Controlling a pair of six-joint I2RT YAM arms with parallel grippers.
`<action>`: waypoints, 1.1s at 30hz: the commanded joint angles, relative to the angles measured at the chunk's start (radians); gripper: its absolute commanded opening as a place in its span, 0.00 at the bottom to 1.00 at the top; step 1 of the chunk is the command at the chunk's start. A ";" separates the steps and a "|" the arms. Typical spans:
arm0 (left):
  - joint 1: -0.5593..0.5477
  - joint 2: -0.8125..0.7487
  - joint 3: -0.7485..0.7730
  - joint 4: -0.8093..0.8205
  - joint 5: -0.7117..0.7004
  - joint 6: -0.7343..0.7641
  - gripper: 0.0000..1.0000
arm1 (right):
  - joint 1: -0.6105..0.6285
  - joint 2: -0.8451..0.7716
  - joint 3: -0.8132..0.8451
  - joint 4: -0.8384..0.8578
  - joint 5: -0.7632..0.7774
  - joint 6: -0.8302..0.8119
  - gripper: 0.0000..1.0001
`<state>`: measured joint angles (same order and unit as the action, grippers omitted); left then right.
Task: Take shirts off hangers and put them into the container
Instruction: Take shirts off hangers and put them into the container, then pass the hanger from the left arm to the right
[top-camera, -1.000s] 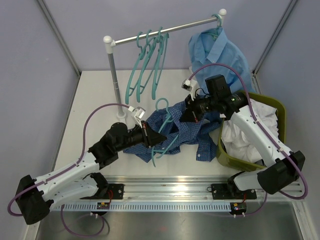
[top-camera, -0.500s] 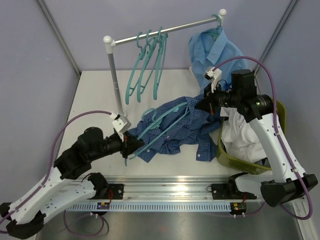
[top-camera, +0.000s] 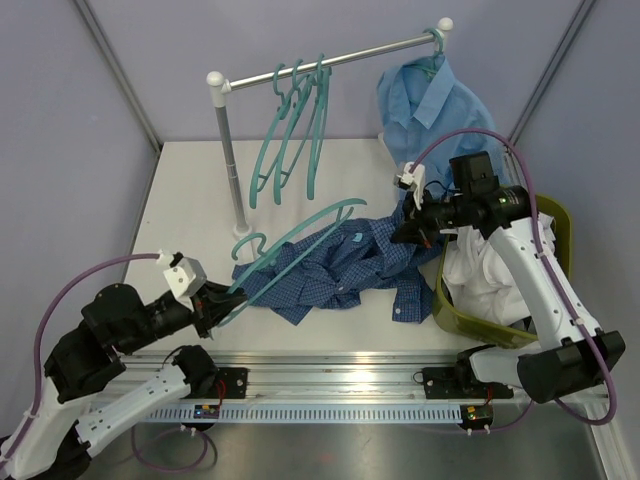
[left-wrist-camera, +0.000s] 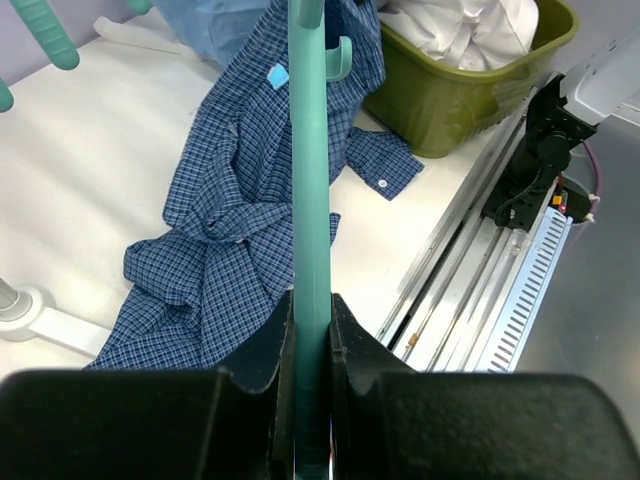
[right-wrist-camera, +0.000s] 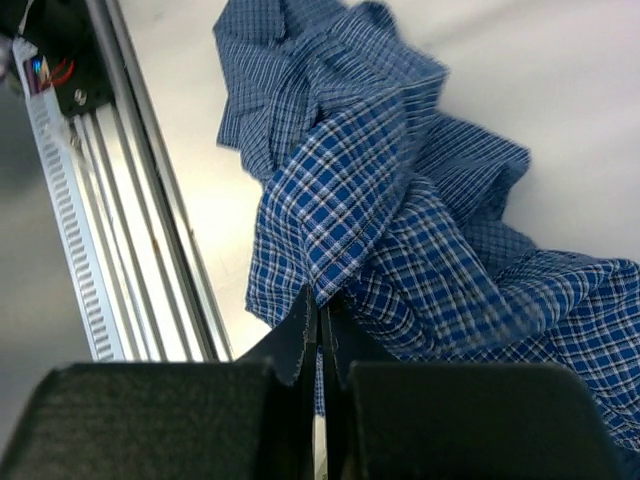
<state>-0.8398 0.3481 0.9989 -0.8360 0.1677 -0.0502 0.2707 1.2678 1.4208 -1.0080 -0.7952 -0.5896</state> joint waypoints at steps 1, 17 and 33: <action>-0.005 0.028 -0.003 0.092 -0.042 0.000 0.00 | 0.022 0.031 -0.043 -0.110 -0.066 -0.212 0.00; -0.005 0.265 -0.014 0.212 0.012 -0.005 0.00 | 0.185 -0.146 -0.021 -0.297 0.136 -0.551 0.58; -0.005 0.453 0.063 0.164 0.354 0.294 0.03 | 0.150 -0.035 0.162 -0.463 -0.120 -0.656 0.68</action>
<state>-0.8398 0.7879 1.0054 -0.7307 0.4202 0.1928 0.4271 1.1828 1.5600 -1.3369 -0.8417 -1.2217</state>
